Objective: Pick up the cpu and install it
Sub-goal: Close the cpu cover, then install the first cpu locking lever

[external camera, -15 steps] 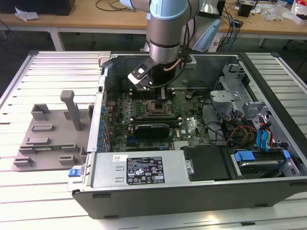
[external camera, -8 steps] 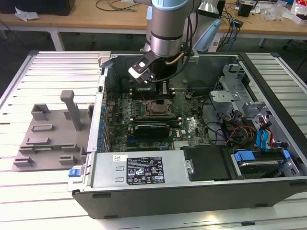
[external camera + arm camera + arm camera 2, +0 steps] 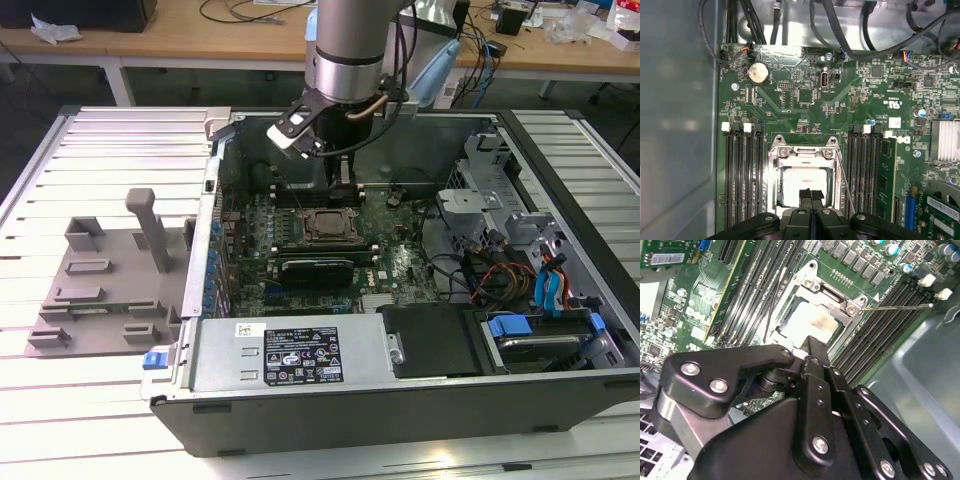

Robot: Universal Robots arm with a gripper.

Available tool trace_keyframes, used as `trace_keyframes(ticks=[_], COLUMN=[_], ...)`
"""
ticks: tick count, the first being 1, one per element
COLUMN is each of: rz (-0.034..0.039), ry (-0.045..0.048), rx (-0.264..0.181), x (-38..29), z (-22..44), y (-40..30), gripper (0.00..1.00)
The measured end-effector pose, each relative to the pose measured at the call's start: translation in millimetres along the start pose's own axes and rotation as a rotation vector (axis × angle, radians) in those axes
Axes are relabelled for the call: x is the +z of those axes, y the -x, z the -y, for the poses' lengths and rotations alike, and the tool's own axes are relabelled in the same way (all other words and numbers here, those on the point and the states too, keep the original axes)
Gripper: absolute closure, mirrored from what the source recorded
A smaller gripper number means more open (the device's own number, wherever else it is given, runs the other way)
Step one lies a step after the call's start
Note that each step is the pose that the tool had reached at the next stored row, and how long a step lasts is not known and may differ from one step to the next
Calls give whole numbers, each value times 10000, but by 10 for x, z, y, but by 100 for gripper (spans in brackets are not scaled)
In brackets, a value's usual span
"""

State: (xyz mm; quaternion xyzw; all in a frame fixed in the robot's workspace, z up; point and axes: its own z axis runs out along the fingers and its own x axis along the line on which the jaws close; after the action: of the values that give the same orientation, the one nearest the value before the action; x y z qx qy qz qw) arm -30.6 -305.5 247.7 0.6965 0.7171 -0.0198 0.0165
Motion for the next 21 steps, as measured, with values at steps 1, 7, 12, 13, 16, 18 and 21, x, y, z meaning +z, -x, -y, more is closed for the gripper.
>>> trace_keyframes(ticks=[1, 7, 12, 13, 16, 18, 21], rz=[0, 1, 1, 0, 0, 0, 0], ry=[0, 0, 0, 0, 0, 0, -1], rx=[0, 1, 0, -1, 0, 0, 0], x=[-22, -178, -238, -239, -241, -243, -246], z=[0, 1, 1, 1, 1, 1, 1], y=[1, 9, 12, 12, 12, 12, 13], gripper=[89, 89, 89, 89, 89, 89, 89])
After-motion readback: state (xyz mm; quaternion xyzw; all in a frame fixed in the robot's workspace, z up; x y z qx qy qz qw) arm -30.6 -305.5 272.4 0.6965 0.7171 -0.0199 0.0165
